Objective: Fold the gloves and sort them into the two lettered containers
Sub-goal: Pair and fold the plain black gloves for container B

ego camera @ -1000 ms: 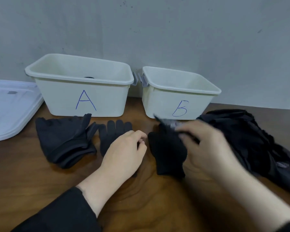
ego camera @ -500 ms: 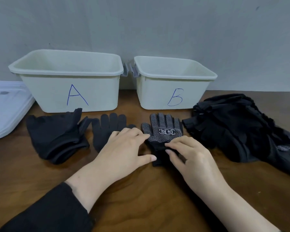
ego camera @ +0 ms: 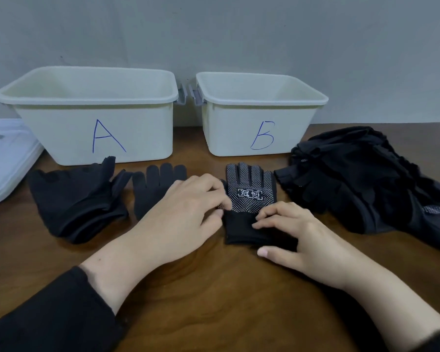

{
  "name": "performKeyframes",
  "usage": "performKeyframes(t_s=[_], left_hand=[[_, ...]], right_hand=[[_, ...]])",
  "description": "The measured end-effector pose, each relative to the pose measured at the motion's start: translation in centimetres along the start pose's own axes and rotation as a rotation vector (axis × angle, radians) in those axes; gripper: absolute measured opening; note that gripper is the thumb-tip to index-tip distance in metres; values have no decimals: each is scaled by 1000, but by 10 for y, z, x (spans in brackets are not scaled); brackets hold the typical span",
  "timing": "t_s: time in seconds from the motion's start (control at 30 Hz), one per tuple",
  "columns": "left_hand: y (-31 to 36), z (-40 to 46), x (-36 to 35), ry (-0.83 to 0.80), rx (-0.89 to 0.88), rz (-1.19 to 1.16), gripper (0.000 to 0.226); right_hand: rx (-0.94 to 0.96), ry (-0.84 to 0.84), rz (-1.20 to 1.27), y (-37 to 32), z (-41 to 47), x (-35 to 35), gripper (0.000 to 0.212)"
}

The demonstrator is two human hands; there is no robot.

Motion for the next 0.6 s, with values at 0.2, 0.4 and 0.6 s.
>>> performKeyframes(t_s=[0.2,0.4,0.6], left_hand=[[8,-2,-9,-219,-89,82,57],[15,2,-19,-152,-62,128,54],[13,4,-18,-67,-24,41,10]], right_hand=[[73,46,-118,4,5,-4,36],[21,179,-58,-7,12,-10,22],[16,105,16,-17,4,-3,19]])
Point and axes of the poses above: each hand's wrist, its own z-axis towards the middle knuckle, its own x-axis out of the back of the hand, y = z × x, the point moved 1 cm from there along z, towards the middle knuckle, and after that the axes turned 1 degree about x, right-handed, at the moved point
